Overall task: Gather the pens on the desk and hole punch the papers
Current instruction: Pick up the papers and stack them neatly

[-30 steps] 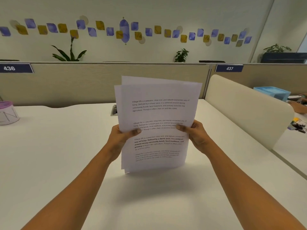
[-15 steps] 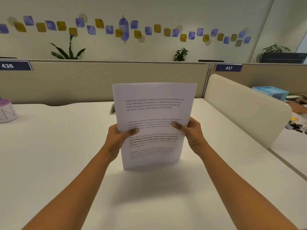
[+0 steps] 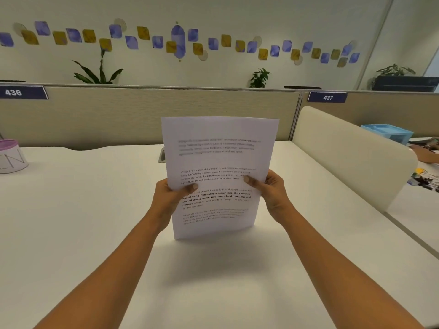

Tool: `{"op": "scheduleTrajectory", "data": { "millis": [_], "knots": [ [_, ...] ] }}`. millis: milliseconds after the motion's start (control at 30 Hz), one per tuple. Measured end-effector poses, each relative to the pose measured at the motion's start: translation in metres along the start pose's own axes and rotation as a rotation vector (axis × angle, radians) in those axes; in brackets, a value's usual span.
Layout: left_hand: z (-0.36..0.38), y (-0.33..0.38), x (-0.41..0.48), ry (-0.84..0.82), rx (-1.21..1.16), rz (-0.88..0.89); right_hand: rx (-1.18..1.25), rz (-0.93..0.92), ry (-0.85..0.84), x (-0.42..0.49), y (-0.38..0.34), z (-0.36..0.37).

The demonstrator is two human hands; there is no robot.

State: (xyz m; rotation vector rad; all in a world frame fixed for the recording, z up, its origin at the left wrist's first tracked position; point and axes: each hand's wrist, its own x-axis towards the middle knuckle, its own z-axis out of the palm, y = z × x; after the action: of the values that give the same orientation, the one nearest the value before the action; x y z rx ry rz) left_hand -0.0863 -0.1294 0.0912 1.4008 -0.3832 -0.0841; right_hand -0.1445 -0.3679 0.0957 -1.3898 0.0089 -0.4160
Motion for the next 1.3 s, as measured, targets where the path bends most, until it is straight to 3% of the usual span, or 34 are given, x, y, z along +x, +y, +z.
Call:
{"op": "scheduleTrajectory", "data": {
  "millis": [433, 700, 933, 1300],
  "knots": [
    [-0.004, 0.009, 0.000, 0.058, 0.022, 0.040, -0.094, -0.045, 0.101, -0.004, -0.001, 0.018],
    [-0.010, -0.011, -0.007, 0.109, 0.021, -0.039, -0.142, 0.023, 0.070, -0.012, 0.017, 0.022],
    [-0.014, -0.001, -0.005, 0.111, 0.072, 0.063, -0.113, -0.005, 0.079, -0.010, 0.010, 0.026],
    [-0.015, -0.011, -0.007, 0.156, 0.093, -0.029, -0.177, 0.112, 0.040, -0.012, 0.031, 0.018]
  ]
}}
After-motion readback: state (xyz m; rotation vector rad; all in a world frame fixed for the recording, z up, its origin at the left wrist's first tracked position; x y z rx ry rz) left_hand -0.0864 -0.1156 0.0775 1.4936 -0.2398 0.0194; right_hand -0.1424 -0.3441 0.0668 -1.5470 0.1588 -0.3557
